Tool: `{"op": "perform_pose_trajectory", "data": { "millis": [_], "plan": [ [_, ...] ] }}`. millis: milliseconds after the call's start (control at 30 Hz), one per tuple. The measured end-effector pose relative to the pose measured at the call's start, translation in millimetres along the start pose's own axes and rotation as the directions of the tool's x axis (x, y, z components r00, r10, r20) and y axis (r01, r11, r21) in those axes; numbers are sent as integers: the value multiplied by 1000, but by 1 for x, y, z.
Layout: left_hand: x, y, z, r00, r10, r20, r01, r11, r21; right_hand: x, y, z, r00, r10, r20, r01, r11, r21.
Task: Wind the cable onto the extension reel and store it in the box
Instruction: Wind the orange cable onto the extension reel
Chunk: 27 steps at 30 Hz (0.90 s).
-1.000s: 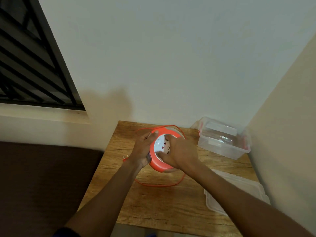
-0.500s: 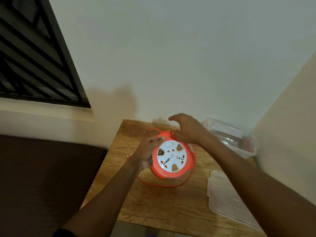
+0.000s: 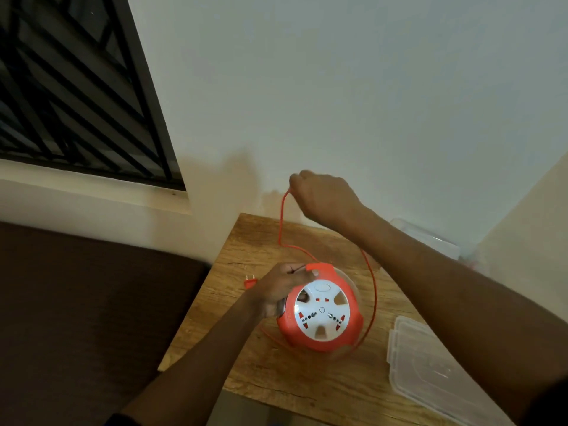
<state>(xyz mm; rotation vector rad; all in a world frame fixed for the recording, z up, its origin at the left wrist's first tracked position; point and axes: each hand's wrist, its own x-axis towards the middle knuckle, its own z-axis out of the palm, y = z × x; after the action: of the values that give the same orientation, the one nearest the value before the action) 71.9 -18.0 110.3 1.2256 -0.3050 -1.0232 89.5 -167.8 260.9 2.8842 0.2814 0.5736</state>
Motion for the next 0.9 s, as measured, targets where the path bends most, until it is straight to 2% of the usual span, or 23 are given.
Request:
{"op": "perform_pose_trajectory", "data": {
  "millis": [67,167,300,400,500,567,633,700,767,833,900],
  "plan": [
    [-5,-1,-1,998,-26,64,27,999,-18,6,16,5,992,123,15,-123,992,-17],
    [-12,0,-7,993,-35,115,40,998,-48,-7,51,24,951,288,109,-276,955,-110],
    [-19,4,-19,993,-23,113,34,995,-95,-42,76,60,879,359,314,-282,922,-264],
    [-16,7,-23,995,-3,102,20,986,-165,-51,73,72,842,351,410,-335,935,-113],
    [-9,7,-27,999,11,39,-3,981,-194,-48,56,59,864,340,371,-411,902,130],
    [-4,8,-28,1000,7,-25,-12,980,-198,-47,39,37,925,266,272,-337,904,263],
    [2,12,-28,996,18,-82,-35,976,-215,-51,20,12,971,122,205,-197,896,399],
    [8,18,-26,995,41,-95,-63,968,-243,-60,1,-7,966,-63,253,-62,886,459],
    [12,26,-23,994,71,-85,-91,959,-267,-71,-15,-14,897,-194,397,37,928,370],
    [17,33,-22,992,91,-92,-112,960,-259,-81,-25,-8,839,-238,488,172,969,177],
    [23,36,-22,989,100,-109,-123,966,-226,-87,-29,-2,841,-231,490,246,969,36]
  ]
}}
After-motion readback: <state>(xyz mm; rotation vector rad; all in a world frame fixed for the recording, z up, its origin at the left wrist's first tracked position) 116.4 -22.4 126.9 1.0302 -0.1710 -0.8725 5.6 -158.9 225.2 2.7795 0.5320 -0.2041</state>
